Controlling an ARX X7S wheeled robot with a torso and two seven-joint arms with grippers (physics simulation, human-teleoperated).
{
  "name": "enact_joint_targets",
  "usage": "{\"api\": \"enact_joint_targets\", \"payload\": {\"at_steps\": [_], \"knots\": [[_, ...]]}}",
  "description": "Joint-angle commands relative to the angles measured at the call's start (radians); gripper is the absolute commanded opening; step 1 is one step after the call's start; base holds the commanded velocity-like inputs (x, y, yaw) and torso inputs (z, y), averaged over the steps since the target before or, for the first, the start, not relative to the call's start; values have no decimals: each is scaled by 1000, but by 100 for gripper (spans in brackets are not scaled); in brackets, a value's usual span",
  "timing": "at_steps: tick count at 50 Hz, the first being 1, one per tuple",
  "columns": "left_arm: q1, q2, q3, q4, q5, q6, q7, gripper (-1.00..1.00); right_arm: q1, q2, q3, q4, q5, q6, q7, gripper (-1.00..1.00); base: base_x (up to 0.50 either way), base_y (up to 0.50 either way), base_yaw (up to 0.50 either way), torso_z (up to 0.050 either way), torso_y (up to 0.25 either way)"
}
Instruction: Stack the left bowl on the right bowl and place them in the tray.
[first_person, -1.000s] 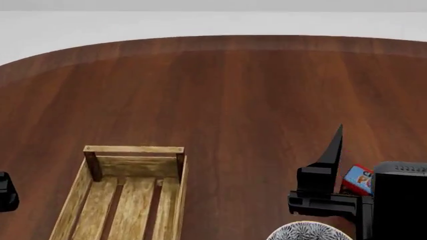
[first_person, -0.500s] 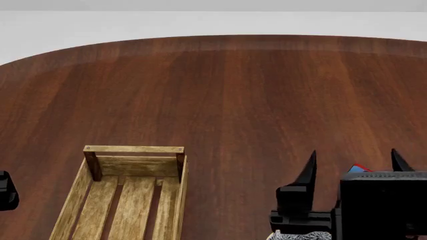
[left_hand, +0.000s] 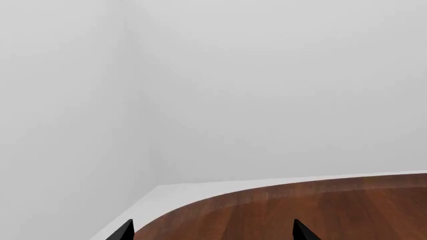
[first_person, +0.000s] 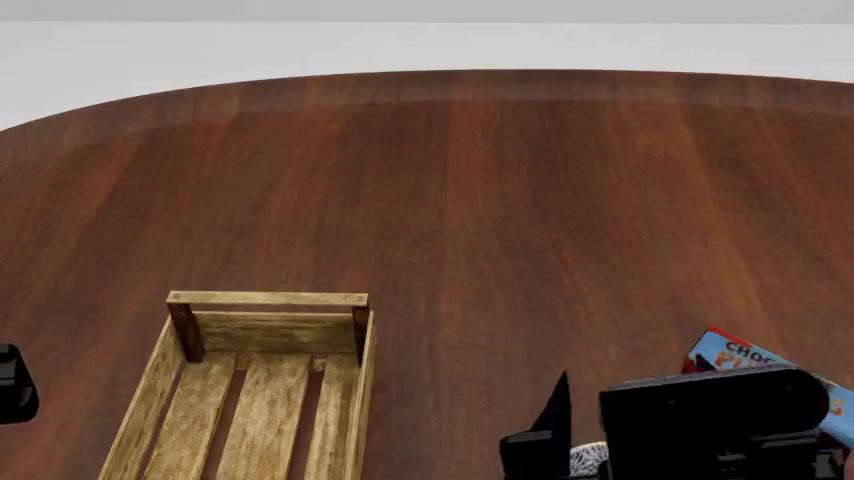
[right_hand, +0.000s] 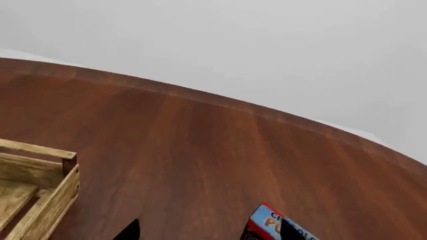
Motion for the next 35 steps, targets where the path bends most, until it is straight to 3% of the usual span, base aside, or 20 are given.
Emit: {"api": "enact_joint_targets", "payload": {"at_steps": [1,35], "knots": [[5,-3,0,-2,-3,6,-5,100,-24,15,-41,36,17,7,-19,100,0,0,0,0,0],[10,-10,5,-4,-10,18,-20,100,-55,33,-90,92,71,55,-69,100,0,0,0,0,0]]}}
